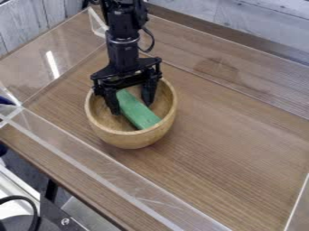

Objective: Remove the green block from inside the brown bowl and put it on the table

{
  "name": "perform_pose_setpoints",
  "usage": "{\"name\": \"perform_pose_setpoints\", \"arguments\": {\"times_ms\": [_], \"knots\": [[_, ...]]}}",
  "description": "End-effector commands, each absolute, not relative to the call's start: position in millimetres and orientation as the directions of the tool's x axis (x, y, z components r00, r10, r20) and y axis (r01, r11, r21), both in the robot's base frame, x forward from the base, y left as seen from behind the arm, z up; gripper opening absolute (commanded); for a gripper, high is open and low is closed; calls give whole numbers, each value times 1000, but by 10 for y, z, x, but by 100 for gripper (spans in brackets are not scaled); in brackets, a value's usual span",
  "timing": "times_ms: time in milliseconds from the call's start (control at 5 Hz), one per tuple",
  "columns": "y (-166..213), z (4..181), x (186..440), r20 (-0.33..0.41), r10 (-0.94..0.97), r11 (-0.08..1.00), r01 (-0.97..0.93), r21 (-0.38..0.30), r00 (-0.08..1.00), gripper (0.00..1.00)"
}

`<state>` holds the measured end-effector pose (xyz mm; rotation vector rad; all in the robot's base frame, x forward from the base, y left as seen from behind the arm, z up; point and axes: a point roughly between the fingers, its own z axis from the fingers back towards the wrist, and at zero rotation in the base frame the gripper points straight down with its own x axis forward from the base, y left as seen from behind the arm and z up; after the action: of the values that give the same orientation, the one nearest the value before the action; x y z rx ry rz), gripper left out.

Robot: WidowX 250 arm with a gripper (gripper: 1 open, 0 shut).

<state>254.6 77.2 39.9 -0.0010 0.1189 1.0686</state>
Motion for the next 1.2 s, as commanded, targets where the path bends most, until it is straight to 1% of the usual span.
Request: {"name": "perform_pose_setpoints", "arguments": {"times_ms": [0,600,1000], "knots": [[833,518,2639,-64,879,474,-880,21,472,100],[847,521,2628,-67,880,472,-881,18,470,100],[769,467,2655,-73,872,486,-874,19,483,100]]}}
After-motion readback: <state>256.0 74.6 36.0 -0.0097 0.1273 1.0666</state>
